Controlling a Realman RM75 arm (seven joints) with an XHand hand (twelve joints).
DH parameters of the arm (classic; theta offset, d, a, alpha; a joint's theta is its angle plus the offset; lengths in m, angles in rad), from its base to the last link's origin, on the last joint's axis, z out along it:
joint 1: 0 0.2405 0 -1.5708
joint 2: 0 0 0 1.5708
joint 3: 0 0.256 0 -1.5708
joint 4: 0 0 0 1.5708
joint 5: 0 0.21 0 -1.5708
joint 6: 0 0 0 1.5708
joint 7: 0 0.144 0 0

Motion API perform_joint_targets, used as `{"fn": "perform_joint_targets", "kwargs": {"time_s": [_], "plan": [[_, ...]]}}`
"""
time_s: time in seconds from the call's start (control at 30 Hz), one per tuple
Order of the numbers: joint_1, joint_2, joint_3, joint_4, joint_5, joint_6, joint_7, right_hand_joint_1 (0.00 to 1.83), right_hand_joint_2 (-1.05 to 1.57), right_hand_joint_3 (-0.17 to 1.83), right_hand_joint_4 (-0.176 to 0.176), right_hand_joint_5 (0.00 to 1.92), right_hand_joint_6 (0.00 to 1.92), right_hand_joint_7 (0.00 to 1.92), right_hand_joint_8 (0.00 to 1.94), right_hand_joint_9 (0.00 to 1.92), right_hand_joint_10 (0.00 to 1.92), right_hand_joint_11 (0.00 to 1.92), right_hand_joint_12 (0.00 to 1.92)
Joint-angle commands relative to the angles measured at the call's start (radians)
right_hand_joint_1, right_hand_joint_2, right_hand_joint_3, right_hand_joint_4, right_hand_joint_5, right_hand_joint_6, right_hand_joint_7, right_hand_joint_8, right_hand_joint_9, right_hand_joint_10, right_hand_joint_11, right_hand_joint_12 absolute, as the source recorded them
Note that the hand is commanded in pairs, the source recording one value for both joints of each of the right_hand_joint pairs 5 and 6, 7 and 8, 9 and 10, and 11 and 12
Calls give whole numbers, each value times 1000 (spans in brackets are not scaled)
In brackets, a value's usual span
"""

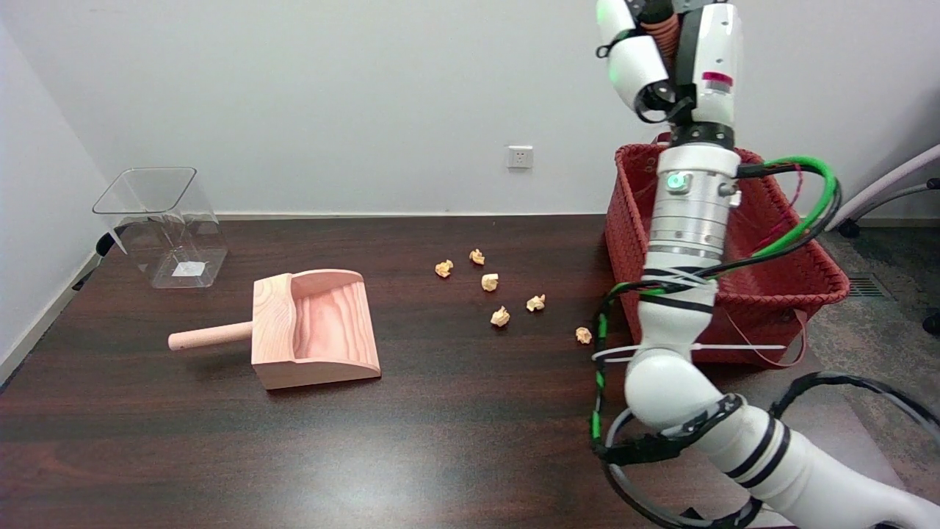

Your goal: Pick up the broom.

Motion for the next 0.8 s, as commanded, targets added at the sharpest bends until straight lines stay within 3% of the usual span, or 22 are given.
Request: {"fn": "perform_joint_targets", "kwargs": {"time_s": [0.03,0.23,0.8], "plan": [[107,-150,-144,-71,-29,25,-32,826,1571,239,0,1920,1920,1920,1920,1920,1920,1920,1920],[110,-215,-144,-137,-37,32,-29,815,1571,224,0,1920,1920,1920,1920,1920,1920,1920,1920],[92,-221,-157,-279,-37,50,123,802,1571,173,0,1920,1920,1920,1920,1920,1920,1920,1920]]}}
